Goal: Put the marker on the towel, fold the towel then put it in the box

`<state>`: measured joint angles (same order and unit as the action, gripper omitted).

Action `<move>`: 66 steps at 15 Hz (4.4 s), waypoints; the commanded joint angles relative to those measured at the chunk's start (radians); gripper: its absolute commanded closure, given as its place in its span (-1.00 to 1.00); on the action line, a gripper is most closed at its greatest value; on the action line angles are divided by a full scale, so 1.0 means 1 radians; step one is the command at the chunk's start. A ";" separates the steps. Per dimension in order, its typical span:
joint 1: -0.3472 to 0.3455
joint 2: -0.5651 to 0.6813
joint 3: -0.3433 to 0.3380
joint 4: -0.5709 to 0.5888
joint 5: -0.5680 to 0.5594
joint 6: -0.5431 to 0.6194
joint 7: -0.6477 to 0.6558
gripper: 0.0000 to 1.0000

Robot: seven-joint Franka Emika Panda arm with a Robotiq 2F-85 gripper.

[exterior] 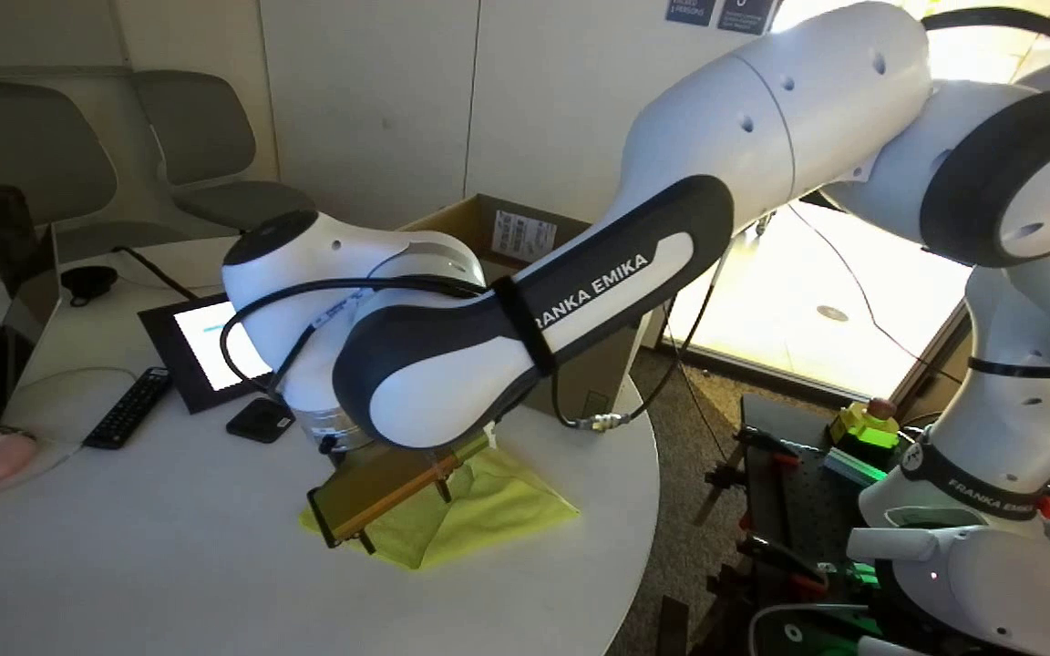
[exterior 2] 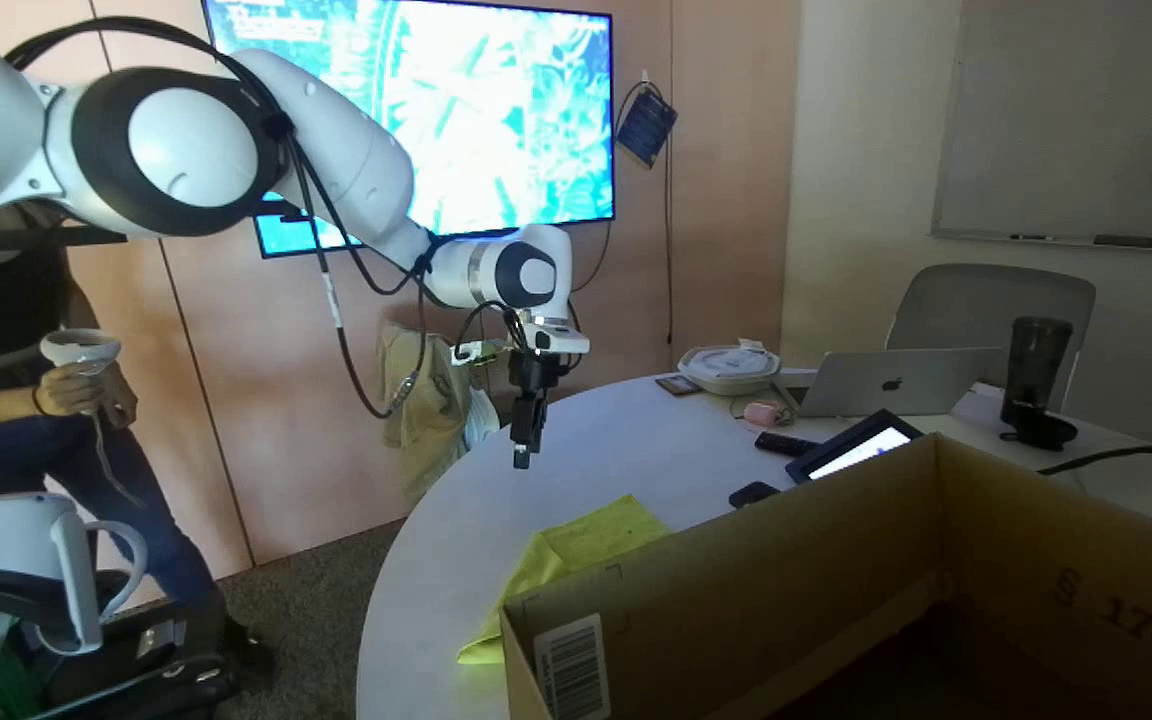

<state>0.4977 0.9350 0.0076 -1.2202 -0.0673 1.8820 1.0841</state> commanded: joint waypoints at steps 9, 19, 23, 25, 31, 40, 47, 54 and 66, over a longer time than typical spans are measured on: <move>-0.023 0.331 0.023 0.585 0.180 -0.211 0.191 -1.00; -0.064 0.380 0.044 0.678 0.199 -0.213 0.195 -1.00; -0.062 0.324 0.089 0.650 0.200 -0.252 0.112 -1.00; -0.059 0.301 0.113 0.638 0.197 -0.285 0.075 -1.00; -0.065 0.263 0.133 0.612 0.189 -0.368 0.069 -1.00; -0.099 0.261 0.074 0.551 0.181 -0.397 0.206 -1.00; -0.191 0.185 0.074 0.329 0.210 -0.296 0.238 -1.00; -0.208 0.031 0.092 0.009 0.189 0.050 0.096 -1.00; -0.186 -0.138 0.073 -0.387 0.196 0.297 0.089 -1.00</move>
<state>0.3018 0.8529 0.0912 -1.5175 0.1180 2.1042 1.1806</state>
